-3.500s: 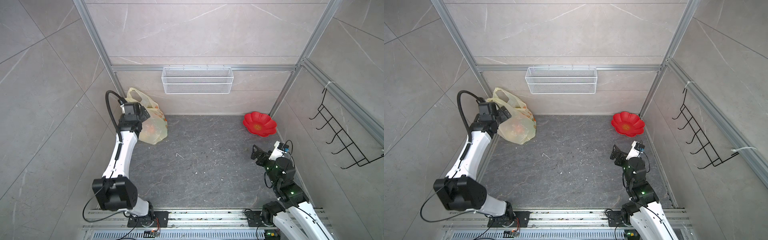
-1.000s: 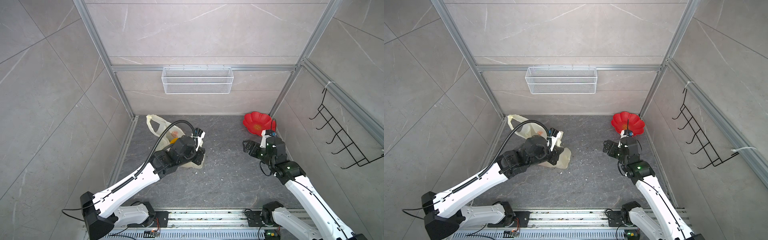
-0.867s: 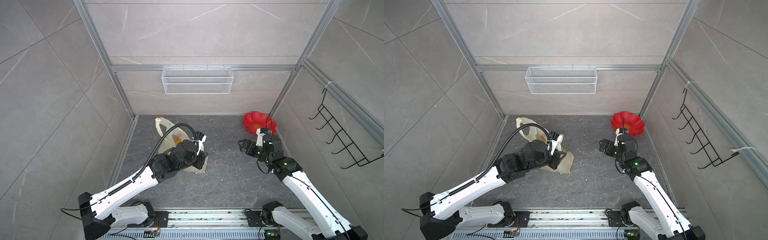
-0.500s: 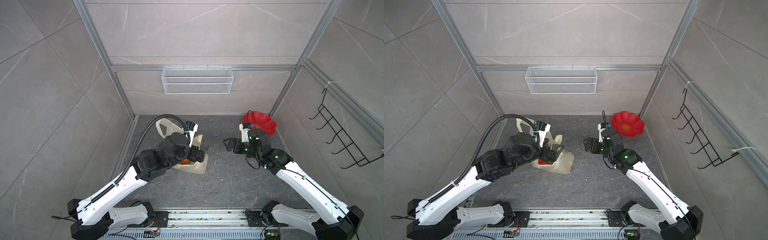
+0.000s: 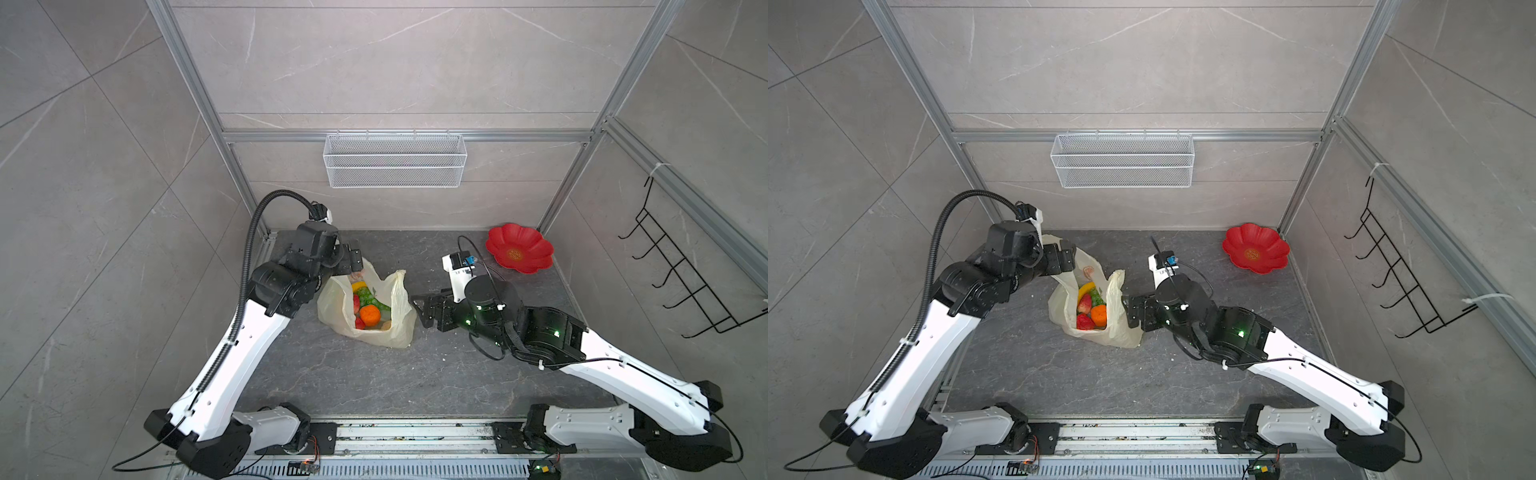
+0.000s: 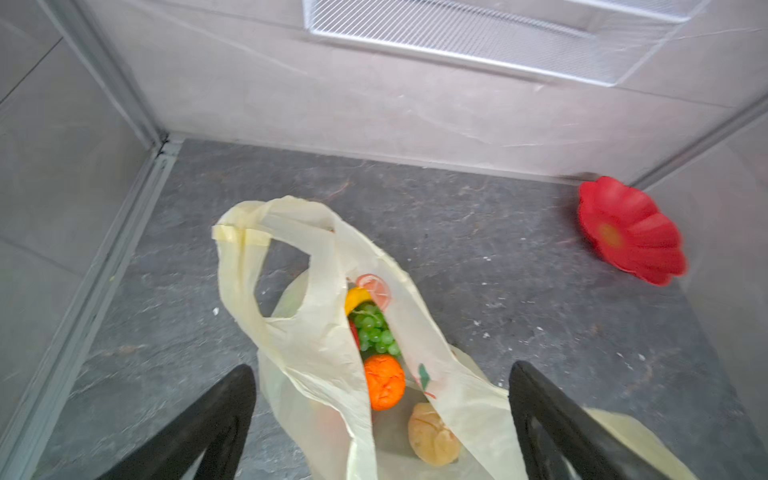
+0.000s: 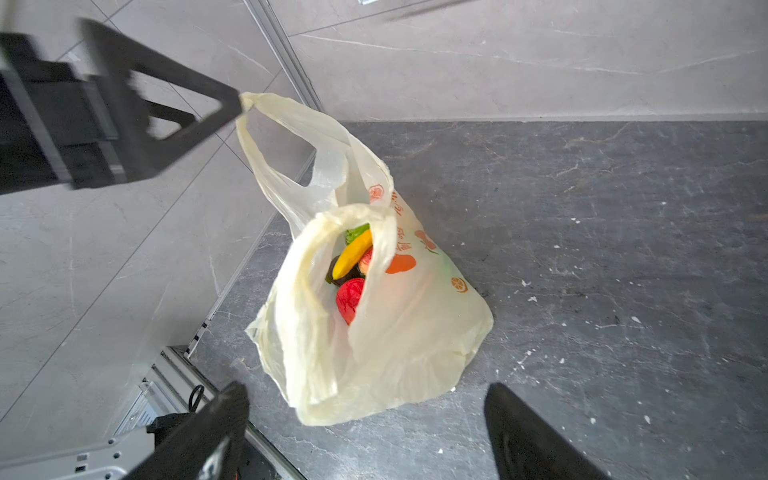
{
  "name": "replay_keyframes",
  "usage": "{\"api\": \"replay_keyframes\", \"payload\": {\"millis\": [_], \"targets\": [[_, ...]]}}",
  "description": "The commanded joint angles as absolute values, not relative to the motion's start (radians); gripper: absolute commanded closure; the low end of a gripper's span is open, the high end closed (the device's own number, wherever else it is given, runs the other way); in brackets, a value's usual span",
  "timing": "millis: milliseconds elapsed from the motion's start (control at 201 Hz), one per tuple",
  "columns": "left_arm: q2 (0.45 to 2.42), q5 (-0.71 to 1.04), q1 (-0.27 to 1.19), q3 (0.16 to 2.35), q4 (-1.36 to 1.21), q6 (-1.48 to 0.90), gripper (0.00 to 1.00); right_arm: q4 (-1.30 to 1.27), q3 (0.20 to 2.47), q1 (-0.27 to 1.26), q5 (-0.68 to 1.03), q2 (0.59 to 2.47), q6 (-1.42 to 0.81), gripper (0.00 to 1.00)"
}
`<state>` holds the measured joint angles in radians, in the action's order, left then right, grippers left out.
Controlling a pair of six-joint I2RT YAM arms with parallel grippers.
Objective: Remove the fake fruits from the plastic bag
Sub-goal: 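Grasp the bag's other handle with the right gripper and pull it open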
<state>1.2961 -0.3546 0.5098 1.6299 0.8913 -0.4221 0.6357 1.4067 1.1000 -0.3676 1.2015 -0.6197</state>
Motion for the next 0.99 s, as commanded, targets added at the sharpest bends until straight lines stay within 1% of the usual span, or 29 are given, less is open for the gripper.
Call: {"api": "replay_keyframes", "payload": {"millis": [0,114,159,244,299,343,378,433,543,582,647,667,722,777,871,986], "targets": [[1.35,-0.385,0.442,1.643,0.942,-0.449,0.03,0.667,1.438,1.149,-0.486,1.269,-0.705,0.09],[1.407,-0.306,0.364,1.628,0.924,-0.463,0.03,0.717,1.513,1.158,-0.502,1.383,-0.747,0.09],[1.422,-0.277,0.339,1.617,0.91,-0.469,0.03,0.728,1.529,1.158,-0.505,1.414,-0.772,0.14],[1.438,-0.219,0.295,1.575,0.869,-0.477,0.03,0.689,1.519,1.155,-0.478,1.445,-0.778,0.16],[1.443,-0.157,0.265,1.541,0.834,-0.482,0.05,0.679,1.513,1.144,-0.454,1.462,-0.785,0.2],[1.443,-0.109,0.241,1.51,0.81,-0.492,0.11,0.68,1.509,1.125,-0.422,1.476,-0.795,0.25],[1.443,-0.073,0.223,1.489,0.794,-0.498,0.17,0.679,1.497,1.108,-0.401,1.479,-0.807,0.3],[1.439,-0.023,0.199,1.453,0.776,-0.505,0.28,0.663,1.458,1.081,-0.37,1.468,-0.823,0.39],[1.407,0.045,0.161,1.354,0.717,-0.519,0.45,0.608,1.36,1.043,-0.335,1.418,-0.833,0.59],[1.389,0.085,0.137,1.309,0.685,-0.531,0.53,0.585,1.322,1.024,-0.311,1.397,-0.836,0.65],[1.36,0.154,0.093,1.226,0.626,-0.572,0.7,0.537,1.251,0.977,-0.25,1.355,-0.85,0.77],[1.35,0.18,0.079,1.199,0.603,-0.587,0.74,0.509,1.224,0.958,-0.224,1.336,-0.852,0.8],[1.326,0.242,0.048,1.121,0.535,-0.631,0.79,0.44,1.135,0.906,-0.171,1.278,-0.869,0.87],[1.306,0.265,0.026,1.054,0.484,-0.671,0.83,0.384,1.069,0.87,-0.15,1.231,-0.87,0.89],[1.289,0.252,0.01,0.969,0.439,-0.699,0.89,0.328,0.994,0.846,-0.152,1.179,-0.844,0.88],[1.297,0.233,-0.013,0.886,0.397,-0.729,0.92,0.217,0.885,0.847,-0.105,1.186,-0.873,0.9]]}}
